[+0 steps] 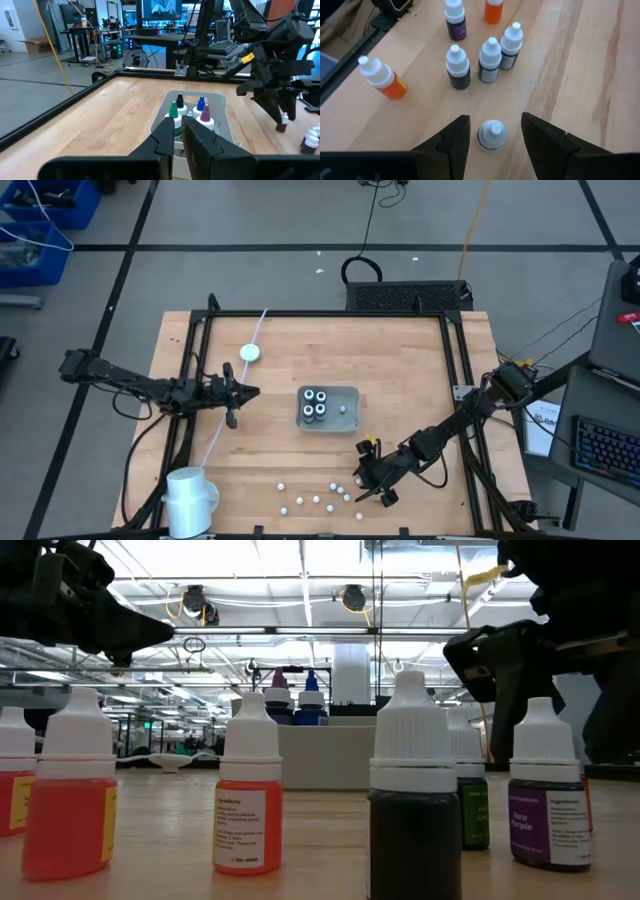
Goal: Pick & Place food coloring
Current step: Put the small red food coloring bottle into the gray container
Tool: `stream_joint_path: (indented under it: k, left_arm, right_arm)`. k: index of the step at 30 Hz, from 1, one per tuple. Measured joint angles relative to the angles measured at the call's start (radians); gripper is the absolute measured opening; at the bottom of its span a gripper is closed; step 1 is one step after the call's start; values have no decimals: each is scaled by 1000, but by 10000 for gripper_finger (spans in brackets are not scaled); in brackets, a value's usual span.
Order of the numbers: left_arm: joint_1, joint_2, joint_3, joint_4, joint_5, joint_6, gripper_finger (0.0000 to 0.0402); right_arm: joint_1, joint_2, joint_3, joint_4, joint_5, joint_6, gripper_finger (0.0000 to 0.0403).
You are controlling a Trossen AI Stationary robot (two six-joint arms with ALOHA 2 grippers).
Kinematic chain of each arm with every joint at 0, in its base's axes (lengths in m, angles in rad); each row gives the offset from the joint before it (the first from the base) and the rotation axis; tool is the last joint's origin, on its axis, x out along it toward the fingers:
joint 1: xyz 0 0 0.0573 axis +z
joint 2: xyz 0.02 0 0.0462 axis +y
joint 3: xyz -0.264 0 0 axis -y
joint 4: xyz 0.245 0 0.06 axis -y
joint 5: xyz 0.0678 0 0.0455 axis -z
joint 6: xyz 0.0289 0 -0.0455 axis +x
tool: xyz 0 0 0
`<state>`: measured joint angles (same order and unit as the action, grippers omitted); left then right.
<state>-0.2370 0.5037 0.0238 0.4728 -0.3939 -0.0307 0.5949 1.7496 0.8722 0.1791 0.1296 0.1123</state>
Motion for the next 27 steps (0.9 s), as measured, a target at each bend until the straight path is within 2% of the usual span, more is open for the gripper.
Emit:
stream_joint_path:
  k: [6, 16, 22, 27]
  left_arm:
    - [0, 0, 0, 0, 0, 0, 44]
    - [0, 0, 0, 0, 0, 0, 44]
    - [0, 0, 0, -4, 0, 0, 44]
    - [0, 0, 0, -8, 0, 0, 44]
  right_arm:
    - [0, 0, 0, -4, -3, 0, 139]
    - [0, -3, 1, 1, -27, -53, 42]
    - [-10, -54, 1, -3, -27, -52, 40]
    - [-10, -217, 2, -103, 6, -53, 51]
